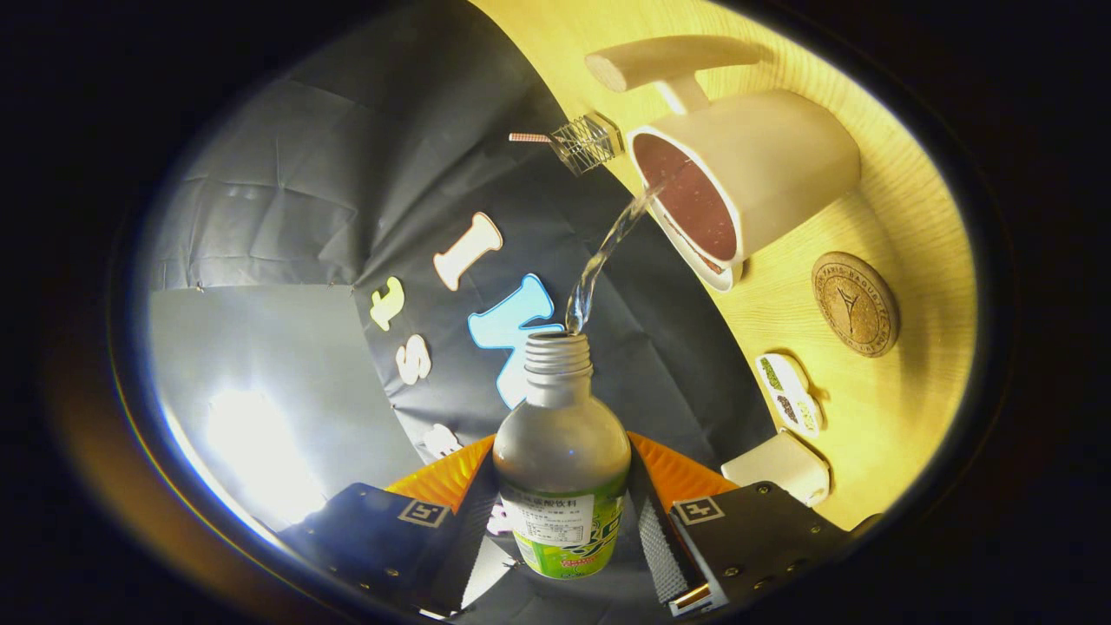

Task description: Take the bottle from table, then pour the juice into the cup, finally place the bottle on the coaster

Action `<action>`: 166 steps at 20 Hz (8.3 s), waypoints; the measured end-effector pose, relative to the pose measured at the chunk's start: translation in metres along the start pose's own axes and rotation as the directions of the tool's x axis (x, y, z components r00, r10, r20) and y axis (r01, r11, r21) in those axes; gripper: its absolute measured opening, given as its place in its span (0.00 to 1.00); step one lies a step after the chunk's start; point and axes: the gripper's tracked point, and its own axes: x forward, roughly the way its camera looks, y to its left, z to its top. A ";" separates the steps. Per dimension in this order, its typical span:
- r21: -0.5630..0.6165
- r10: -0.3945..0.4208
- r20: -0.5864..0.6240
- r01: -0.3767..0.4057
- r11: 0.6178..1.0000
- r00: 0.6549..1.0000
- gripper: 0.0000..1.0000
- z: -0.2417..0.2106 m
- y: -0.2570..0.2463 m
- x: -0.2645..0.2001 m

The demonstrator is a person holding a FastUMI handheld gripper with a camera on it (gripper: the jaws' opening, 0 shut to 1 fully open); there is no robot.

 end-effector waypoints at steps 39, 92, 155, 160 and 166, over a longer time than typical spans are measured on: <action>0.128 0.015 0.119 -0.031 0.991 0.993 0.79 0.019 0.003 0.014; -0.918 -0.199 0.035 0.110 0.382 0.979 0.78 0.037 0.037 0.025; -0.880 -0.314 -0.007 -0.155 -0.450 0.949 0.98 -0.015 -0.054 0.033; -0.853 -0.362 -0.027 -0.210 -0.478 0.932 0.98 -0.045 -0.008 0.006; -0.851 -0.384 -0.114 -0.289 -0.438 0.916 0.98 -0.110 0.045 -0.029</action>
